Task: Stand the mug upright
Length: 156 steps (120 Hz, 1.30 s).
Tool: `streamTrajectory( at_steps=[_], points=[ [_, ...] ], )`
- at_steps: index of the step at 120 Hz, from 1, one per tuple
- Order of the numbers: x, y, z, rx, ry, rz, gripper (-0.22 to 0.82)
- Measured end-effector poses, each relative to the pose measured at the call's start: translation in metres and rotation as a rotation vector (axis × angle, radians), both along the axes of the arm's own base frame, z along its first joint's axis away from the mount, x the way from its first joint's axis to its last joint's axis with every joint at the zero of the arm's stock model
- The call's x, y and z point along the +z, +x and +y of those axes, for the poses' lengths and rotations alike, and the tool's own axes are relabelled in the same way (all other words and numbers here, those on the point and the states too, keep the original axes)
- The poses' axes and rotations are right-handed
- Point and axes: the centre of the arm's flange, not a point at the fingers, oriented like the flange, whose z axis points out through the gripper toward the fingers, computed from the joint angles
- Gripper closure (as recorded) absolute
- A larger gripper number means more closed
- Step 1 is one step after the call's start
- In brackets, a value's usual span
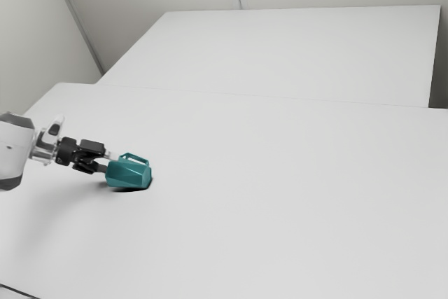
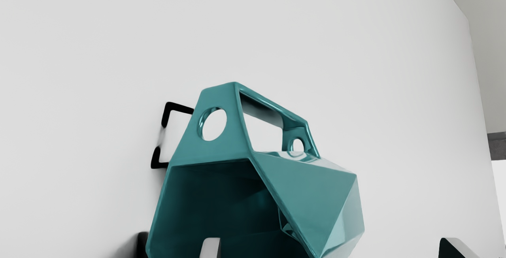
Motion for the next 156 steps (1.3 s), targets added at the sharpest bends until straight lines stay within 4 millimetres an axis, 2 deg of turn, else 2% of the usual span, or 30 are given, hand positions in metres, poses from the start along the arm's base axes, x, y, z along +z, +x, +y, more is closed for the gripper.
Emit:
streamTrajectory(
  at_steps=[40, 84, 116, 139, 156],
  points=[
    [-0.010, 0.009, -0.017, -0.038, -0.025, -0.025, 0.04],
    [-0.014, 0.009, -0.017, -0.045, -0.024, -0.040, 0.36],
    [-0.011, 0.013, -0.023, -0.061, -0.019, -0.055, 0.64],
    [0.003, 0.021, -0.035, -0.092, -0.003, -0.084, 0.73],
    [0.019, 0.028, -0.049, -0.125, 0.014, -0.113, 0.76]
  ],
)
